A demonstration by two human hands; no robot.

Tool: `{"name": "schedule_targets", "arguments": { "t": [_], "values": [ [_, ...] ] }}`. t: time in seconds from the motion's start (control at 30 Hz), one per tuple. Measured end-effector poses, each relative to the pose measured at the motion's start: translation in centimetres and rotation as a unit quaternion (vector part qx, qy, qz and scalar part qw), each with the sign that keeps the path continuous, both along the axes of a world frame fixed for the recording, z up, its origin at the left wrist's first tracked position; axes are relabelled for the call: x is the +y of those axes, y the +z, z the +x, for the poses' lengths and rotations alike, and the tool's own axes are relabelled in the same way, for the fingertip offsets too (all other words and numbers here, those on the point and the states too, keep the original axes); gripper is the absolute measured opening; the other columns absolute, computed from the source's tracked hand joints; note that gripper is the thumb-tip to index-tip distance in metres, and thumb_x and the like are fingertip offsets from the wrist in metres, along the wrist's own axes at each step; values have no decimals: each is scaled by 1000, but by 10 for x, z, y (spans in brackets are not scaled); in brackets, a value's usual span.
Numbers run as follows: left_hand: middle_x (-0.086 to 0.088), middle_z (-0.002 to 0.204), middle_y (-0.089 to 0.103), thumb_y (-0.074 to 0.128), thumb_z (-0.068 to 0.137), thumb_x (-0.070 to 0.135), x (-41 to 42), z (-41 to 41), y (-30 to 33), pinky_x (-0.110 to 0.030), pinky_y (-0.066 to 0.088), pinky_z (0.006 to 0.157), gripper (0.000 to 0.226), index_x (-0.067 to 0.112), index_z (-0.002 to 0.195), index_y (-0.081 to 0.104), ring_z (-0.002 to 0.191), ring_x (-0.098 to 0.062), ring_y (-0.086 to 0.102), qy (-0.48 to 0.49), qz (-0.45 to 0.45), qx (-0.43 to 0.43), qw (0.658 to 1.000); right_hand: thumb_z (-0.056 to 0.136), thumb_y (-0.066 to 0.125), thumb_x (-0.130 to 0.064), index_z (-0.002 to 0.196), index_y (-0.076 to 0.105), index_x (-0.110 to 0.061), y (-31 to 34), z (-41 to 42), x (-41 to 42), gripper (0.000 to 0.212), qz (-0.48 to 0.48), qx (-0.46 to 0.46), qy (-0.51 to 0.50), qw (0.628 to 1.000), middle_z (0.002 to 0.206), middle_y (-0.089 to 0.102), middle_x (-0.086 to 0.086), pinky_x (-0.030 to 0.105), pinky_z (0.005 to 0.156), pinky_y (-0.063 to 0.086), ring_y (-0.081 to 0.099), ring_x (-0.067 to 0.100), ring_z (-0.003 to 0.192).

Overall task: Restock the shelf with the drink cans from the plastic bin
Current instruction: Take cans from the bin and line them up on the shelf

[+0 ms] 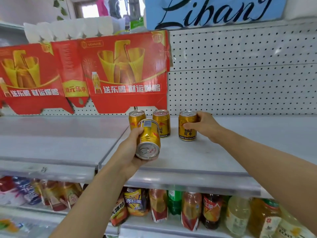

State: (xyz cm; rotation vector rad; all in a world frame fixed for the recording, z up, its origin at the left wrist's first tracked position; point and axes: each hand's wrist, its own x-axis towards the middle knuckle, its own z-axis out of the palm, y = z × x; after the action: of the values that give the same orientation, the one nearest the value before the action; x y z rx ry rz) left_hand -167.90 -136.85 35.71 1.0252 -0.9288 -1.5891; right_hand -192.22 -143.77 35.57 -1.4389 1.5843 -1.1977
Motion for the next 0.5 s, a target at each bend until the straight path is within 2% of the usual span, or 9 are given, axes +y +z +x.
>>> {"name": "schedule_targets", "arguments": {
  "t": [0.1, 0.17, 0.23, 0.27, 0.37, 0.43, 0.5],
  "values": [
    [-15, 87, 72, 59, 92, 35, -3, -3, 0, -43, 58, 67, 30, 12, 111, 60, 78, -27, 69, -2, -3, 1, 1000, 75, 80, -10, 129, 53, -11, -2, -2, 0, 60, 10, -9, 21, 1000, 119, 61, 4, 31, 86, 44, 57, 20, 112],
    [-17, 93, 72, 61, 90, 34, -2, -6, 0, -45, 58, 71, 34, 12, 115, 59, 82, -28, 70, -4, -2, -1, 1000, 77, 79, -17, 141, 41, -15, -4, -3, 4, 75, 8, 9, 24, 1000, 137, 51, 4, 35, 97, 42, 47, 22, 128],
    [-20, 102, 72, 63, 88, 35, -1, -10, 1, -45, 58, 71, 38, 12, 117, 58, 86, -30, 69, -14, -1, -5, 1000, 81, 76, -22, 150, 24, -23, -6, -2, 16, 86, -43, 76, -9, 996, 153, 30, 1, 38, 109, 30, 28, 19, 141],
    [-21, 104, 71, 63, 88, 36, -1, -12, 1, -44, 58, 69, 37, 13, 117, 58, 87, -31, 69, -23, -3, -10, 1000, 83, 74, -21, 151, 21, -26, -4, -2, 26, 86, -98, 123, -20, 987, 155, 25, -1, 36, 112, 26, 21, 16, 142],
    [-18, 101, 73, 64, 88, 37, 0, -23, 7, -39, 58, 66, 30, 18, 110, 61, 83, -30, 69, -50, -27, -67, 996, 79, 72, -11, 149, 23, -31, 9, 4, 60, 88, -259, 264, 68, 926, 153, 23, -8, 35, 116, 23, 17, 10, 140],
    [-14, 101, 74, 66, 86, 38, -1, -32, 13, -39, 57, 69, 33, 18, 112, 62, 86, -28, 71, -75, -44, -121, 989, 73, 75, -16, 150, 22, -34, 17, 8, 70, 95, -282, 384, 155, 865, 154, 25, -11, 33, 115, 24, 19, 11, 140],
    [-12, 102, 75, 68, 84, 39, 1, -43, 17, -37, 58, 68, 39, 18, 116, 62, 88, -26, 73, -113, -61, -165, 978, 70, 76, -24, 149, 25, -32, 19, 8, 72, 95, -278, 468, 192, 817, 152, 32, -11, 34, 111, 27, 25, 13, 137]
  ]
}}
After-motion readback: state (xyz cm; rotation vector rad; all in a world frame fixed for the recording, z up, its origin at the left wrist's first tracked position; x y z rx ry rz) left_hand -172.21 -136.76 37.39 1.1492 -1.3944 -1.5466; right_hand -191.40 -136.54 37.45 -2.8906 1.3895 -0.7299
